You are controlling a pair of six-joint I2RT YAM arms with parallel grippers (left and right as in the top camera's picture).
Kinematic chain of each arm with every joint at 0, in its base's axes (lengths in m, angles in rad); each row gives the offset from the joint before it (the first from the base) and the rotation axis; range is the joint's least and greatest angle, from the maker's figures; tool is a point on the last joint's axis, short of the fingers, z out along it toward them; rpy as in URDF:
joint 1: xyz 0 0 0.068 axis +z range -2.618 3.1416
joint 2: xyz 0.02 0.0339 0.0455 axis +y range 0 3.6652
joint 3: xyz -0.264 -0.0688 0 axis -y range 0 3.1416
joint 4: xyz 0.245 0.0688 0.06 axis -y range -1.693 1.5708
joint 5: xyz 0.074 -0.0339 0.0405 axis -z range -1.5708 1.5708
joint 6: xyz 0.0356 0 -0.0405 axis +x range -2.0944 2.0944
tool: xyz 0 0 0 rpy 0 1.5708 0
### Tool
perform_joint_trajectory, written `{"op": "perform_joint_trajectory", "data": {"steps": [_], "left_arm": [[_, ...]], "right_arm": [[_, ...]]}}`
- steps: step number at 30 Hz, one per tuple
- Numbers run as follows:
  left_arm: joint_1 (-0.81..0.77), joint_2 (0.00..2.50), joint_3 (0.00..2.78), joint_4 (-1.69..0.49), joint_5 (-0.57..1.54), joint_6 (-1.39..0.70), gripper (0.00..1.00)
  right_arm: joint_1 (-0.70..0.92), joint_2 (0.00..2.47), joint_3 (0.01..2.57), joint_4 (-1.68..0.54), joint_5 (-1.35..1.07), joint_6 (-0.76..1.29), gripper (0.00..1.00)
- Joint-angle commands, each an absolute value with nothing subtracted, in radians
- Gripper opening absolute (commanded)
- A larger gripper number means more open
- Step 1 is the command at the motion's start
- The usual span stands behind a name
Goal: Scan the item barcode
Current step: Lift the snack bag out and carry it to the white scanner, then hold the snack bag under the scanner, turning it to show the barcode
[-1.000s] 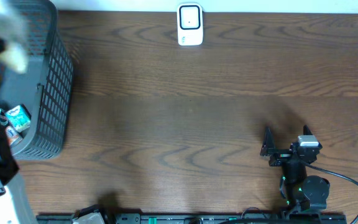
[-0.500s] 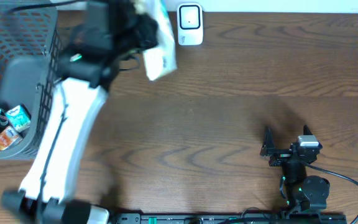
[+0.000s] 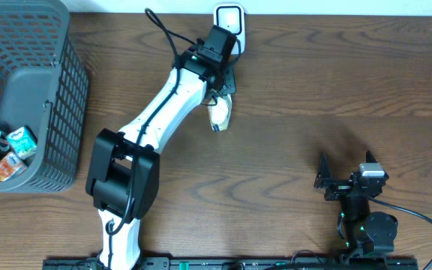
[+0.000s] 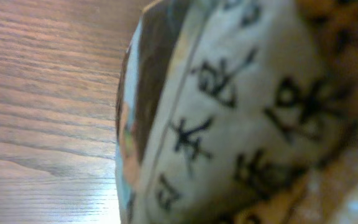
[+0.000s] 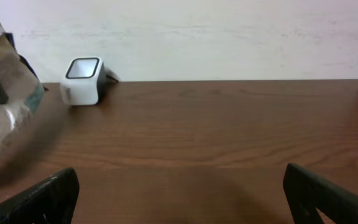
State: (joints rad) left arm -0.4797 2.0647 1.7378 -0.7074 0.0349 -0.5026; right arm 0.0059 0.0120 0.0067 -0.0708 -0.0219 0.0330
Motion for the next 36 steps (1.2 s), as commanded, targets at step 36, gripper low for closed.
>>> {"op": "perform_joint_trajectory", "data": {"steps": [36], "left_arm": [[-0.471, 2.064, 1.703, -0.782, 0.213, -0.515, 0.34]], "right_arm": [[0.008, 0.007, 0.005, -0.075, -0.017, 0.022, 0.99]]}}
